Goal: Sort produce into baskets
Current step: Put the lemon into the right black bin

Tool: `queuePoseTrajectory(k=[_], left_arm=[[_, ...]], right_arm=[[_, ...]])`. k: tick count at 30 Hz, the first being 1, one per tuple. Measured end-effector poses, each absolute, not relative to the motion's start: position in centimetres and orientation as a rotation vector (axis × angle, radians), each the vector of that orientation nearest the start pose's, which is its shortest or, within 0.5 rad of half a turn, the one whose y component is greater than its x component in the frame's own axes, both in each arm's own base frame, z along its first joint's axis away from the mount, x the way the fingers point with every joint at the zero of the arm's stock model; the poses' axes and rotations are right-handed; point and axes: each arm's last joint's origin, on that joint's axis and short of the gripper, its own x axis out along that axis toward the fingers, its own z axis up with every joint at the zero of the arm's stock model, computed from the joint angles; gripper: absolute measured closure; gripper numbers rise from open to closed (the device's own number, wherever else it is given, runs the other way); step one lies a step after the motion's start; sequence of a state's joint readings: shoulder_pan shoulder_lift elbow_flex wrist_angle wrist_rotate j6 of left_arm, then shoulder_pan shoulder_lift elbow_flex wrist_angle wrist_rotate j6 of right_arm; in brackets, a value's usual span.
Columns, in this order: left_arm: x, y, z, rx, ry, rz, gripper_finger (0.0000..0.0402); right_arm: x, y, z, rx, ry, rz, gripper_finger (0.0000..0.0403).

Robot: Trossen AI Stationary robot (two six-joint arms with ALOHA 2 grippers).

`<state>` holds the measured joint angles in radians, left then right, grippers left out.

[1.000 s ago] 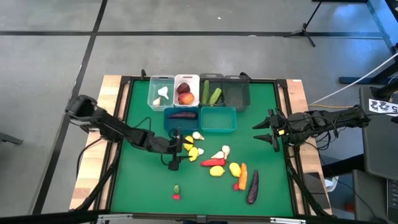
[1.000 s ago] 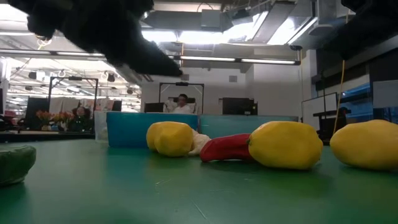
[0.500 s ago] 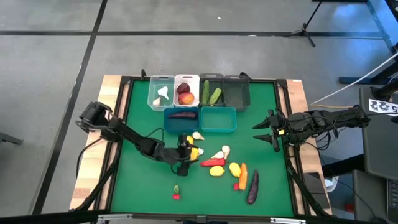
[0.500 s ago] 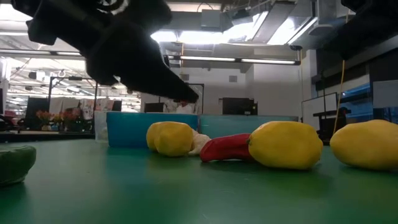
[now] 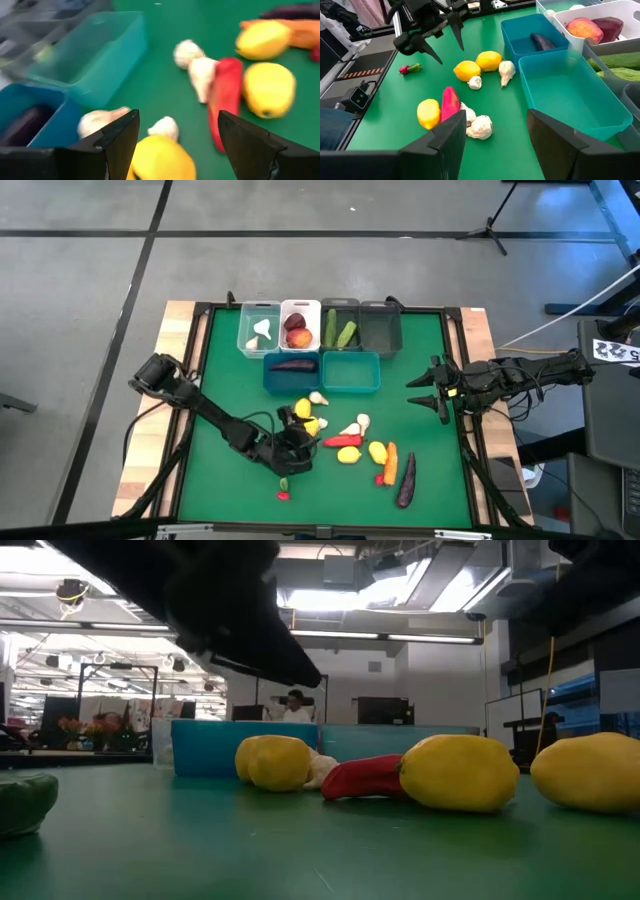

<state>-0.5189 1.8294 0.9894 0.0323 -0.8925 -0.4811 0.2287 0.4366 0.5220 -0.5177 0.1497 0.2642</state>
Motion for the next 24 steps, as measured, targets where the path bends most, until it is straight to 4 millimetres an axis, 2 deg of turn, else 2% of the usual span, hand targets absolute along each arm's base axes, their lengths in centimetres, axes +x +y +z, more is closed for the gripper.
queuePoseTrajectory(k=[5, 11, 18, 24], left_arm=[[31.7, -15.6, 15.3, -0.031, 0.468, 0.555, 0.0137], [31.9, -15.7, 13.7, -0.127, 0.471, 0.588, 0.0137], [32.2, -15.6, 11.2, -0.132, 0.502, 0.622, 0.0137], [32.3, -15.1, 10.6, -0.154, 0.512, 0.648, 0.0137]], right_arm=[[10.5, 2.0, 25.5, 0.178, 0.440, 0.021, 0.0194], [10.5, 2.0, 25.5, 0.178, 0.440, 0.021, 0.0194], [10.5, 2.0, 25.5, 0.179, 0.440, 0.020, 0.0194], [10.5, 2.0, 25.5, 0.197, 0.440, 0.018, 0.0194]])
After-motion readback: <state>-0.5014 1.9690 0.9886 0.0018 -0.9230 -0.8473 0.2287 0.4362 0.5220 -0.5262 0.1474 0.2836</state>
